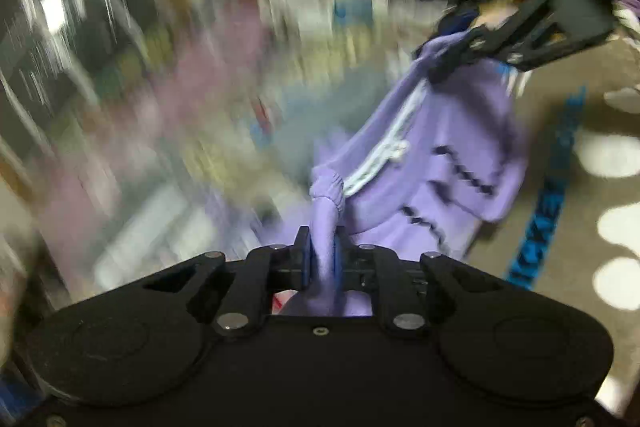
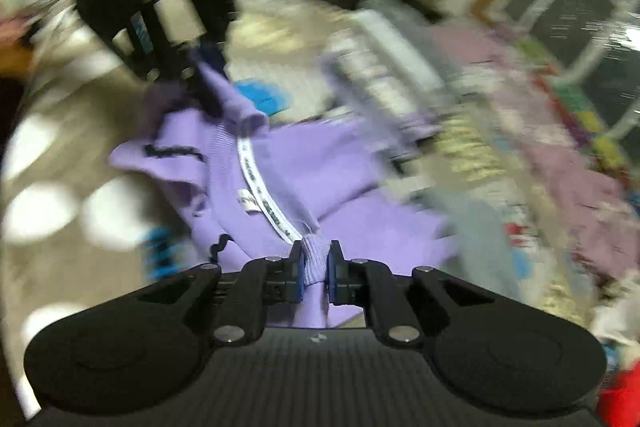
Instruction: Fold clothes
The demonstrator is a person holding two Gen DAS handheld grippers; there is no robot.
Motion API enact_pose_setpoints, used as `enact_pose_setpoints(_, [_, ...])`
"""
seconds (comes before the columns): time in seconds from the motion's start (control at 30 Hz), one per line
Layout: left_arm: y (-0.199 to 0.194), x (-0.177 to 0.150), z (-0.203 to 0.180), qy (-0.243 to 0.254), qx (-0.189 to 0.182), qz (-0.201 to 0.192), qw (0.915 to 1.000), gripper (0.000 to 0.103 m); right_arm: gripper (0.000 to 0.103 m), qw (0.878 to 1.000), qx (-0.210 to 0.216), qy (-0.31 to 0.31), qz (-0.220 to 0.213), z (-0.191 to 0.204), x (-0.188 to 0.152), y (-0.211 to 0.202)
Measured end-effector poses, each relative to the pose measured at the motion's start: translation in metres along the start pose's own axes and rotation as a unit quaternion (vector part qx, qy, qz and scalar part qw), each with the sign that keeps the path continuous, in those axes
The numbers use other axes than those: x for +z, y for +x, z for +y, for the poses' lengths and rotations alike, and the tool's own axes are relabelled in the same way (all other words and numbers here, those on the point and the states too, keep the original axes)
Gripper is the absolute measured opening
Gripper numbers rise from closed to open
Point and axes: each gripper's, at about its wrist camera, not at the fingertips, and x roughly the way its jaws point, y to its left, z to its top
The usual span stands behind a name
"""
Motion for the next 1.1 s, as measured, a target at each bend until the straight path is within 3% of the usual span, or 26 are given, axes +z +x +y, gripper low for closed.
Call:
enact_pose_setpoints(0.03, [-0.004,-0.004,-0.006,0.003,0.008,-0.005,1.0000,0.010,0.012,0.999,-0.039,-0.001,-0.031,0.000,0.004,-0.015])
enact_pose_setpoints(0.1, [-0.011,-0.012,-0.019,0.008,0.023,-0.015,0.9996,0.030,0.012,0.992,-0.078,-0.023,-0.095,0.021,-0.001,-0.052])
enact_pose_setpoints(0.13, [-0.014,-0.015,-0.025,0.010,0.030,-0.020,0.9993,0.044,0.012,0.990,-0.077,-0.026,-0.119,0.035,-0.008,-0.066])
enact_pose_setpoints(0.3, [-0.024,-0.034,-0.063,0.027,0.070,-0.033,0.9967,0.044,0.011,0.995,-0.027,-0.041,-0.085,0.099,-0.059,-0.066])
enact_pose_setpoints(0.47, [-0.024,-0.049,-0.113,0.133,0.107,-0.018,0.9853,0.047,0.011,0.997,0.023,-0.056,-0.041,0.162,-0.110,-0.062])
enact_pose_setpoints(0.57, [-0.018,-0.051,-0.110,0.144,0.128,-0.006,0.9813,0.047,0.012,0.997,0.018,-0.066,-0.037,0.164,-0.113,-0.064])
enact_pose_setpoints(0.63, [-0.015,-0.048,-0.100,0.132,0.124,-0.009,0.9834,0.047,0.015,0.996,0.009,-0.080,-0.037,0.166,-0.112,-0.067])
enact_pose_setpoints(0.7, [-0.012,-0.043,-0.087,0.126,0.102,-0.002,0.9868,0.040,0.021,0.995,0.009,-0.094,-0.033,0.167,-0.110,-0.064])
enact_pose_setpoints(0.77, [-0.008,-0.036,-0.074,0.127,0.070,0.013,0.9893,0.016,0.033,0.994,0.012,-0.108,-0.026,0.165,-0.105,-0.057])
enact_pose_setpoints(0.8, [-0.004,-0.032,-0.066,0.136,0.054,0.022,0.9890,0.014,0.036,0.993,0.016,-0.119,-0.017,0.165,-0.105,-0.053])
enact_pose_setpoints(0.83, [0.001,-0.026,-0.057,0.141,0.036,0.031,0.9888,0.013,0.034,0.991,0.023,-0.130,-0.003,0.164,-0.105,-0.048])
enact_pose_setpoints(0.9, [0.012,-0.007,-0.033,0.134,0.004,0.049,0.9898,0.012,0.011,0.989,0.055,-0.136,0.033,0.154,-0.102,-0.037])
enact_pose_setpoints(0.97, [0.024,0.017,-0.005,0.125,-0.012,0.065,0.9899,0.012,0.011,0.989,0.083,-0.113,0.057,0.132,-0.090,-0.025])
enact_pose_setpoints(1.03, [0.027,0.039,0.020,0.106,0.028,0.059,0.9922,0.011,0.011,0.992,0.074,-0.082,0.068,0.099,-0.071,-0.012])
enact_pose_setpoints(1.1, [0.014,0.058,0.041,0.088,0.140,0.012,0.9862,0.010,0.011,0.996,0.047,-0.046,0.068,0.062,-0.048,-0.003])
